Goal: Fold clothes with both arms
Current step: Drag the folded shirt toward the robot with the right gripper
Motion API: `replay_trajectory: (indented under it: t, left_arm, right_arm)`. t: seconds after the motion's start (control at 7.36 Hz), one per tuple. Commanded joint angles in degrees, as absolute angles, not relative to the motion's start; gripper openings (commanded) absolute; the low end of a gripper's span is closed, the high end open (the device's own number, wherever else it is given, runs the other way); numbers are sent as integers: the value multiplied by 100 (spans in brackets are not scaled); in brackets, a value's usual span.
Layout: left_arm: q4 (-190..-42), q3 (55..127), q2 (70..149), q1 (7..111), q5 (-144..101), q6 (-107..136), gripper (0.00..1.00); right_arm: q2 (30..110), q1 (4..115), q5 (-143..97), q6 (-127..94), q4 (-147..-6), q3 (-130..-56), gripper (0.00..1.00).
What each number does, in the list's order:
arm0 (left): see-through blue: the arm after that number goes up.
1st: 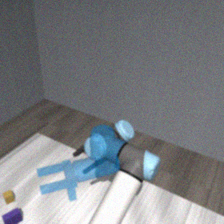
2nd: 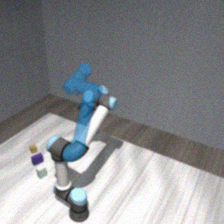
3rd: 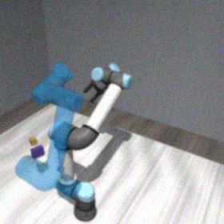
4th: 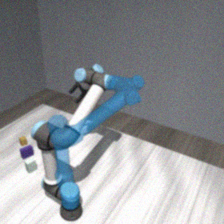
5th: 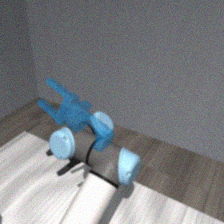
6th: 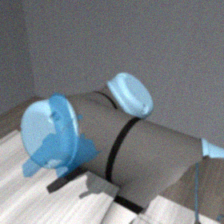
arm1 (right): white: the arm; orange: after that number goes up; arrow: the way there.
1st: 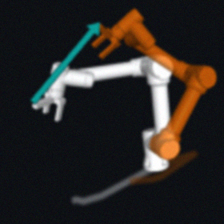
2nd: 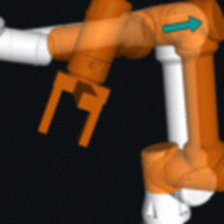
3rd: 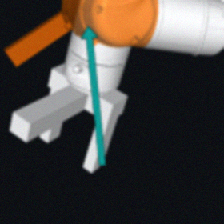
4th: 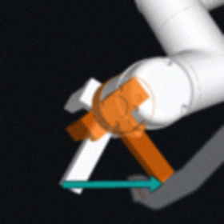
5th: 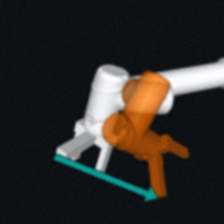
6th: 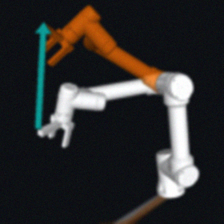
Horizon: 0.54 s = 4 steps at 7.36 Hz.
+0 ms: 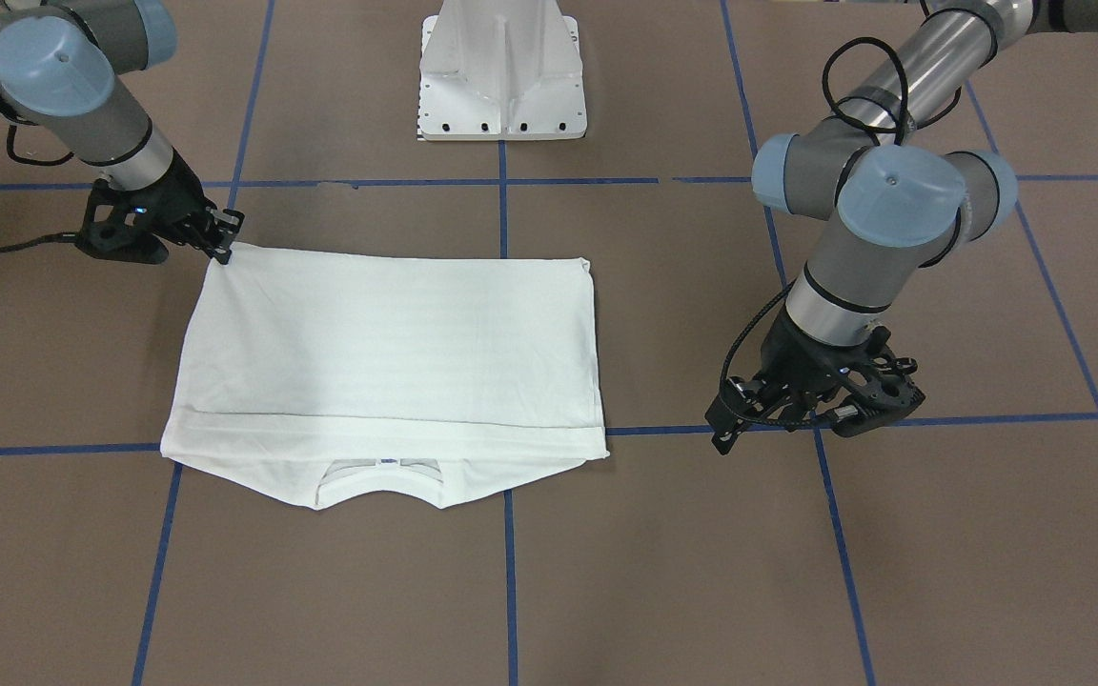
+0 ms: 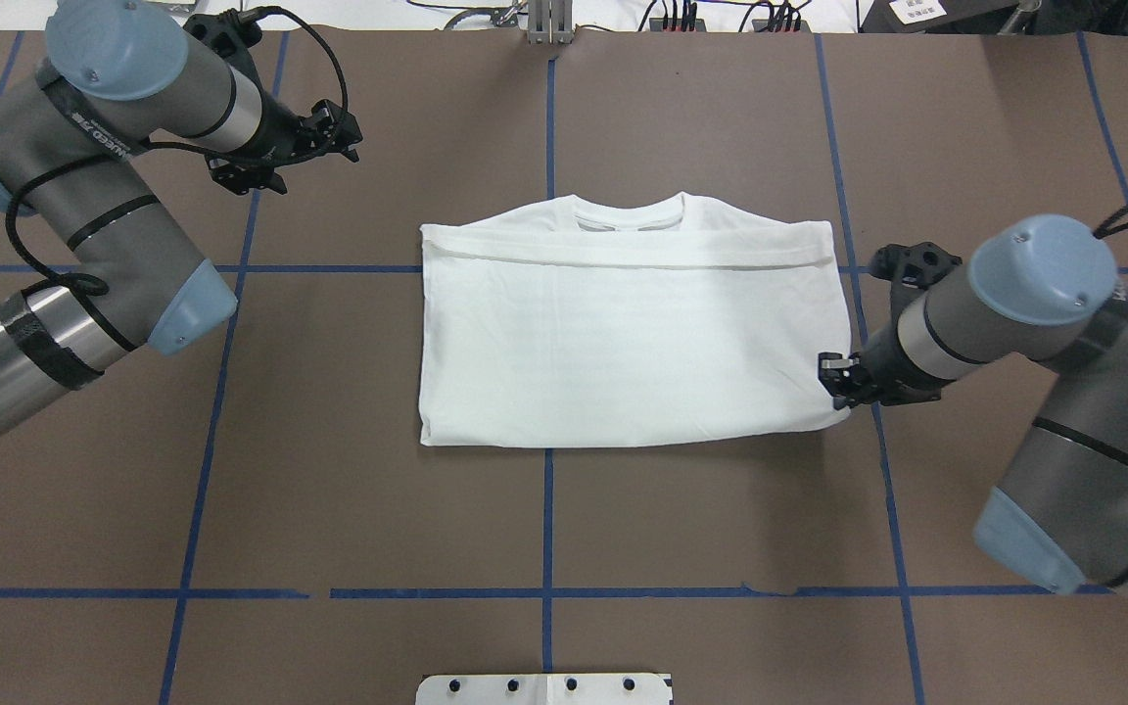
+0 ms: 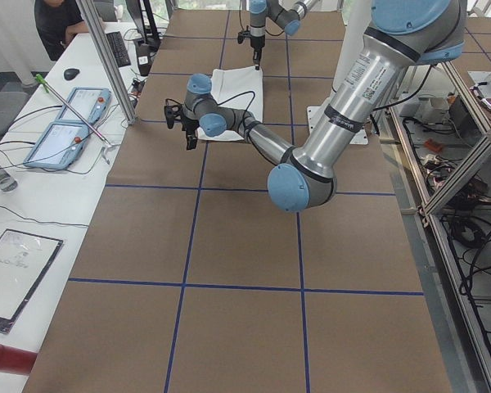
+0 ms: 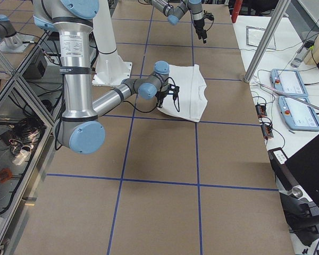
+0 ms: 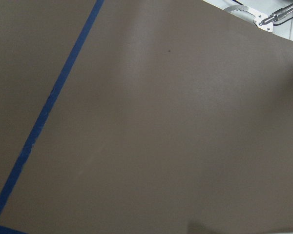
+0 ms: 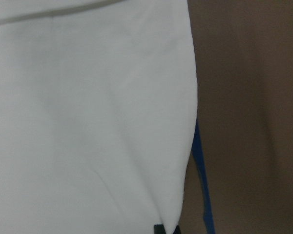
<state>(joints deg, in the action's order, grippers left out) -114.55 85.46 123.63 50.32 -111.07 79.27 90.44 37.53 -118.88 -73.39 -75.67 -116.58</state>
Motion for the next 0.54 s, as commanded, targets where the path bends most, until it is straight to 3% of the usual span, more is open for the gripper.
replay_trajectory:
  t: [0.0,0.41]
  left_arm:
    - [-11461,8657,12331,5001,-11065,7980,100]
    - [-11452,8797,12287,4905,-11057,7980,100]
  right_arm:
    - [9849,2888,-12171,-7523,-7559,-12407,0]
    - [10230,1412,-12901,-8012,-7559,-12884,0]
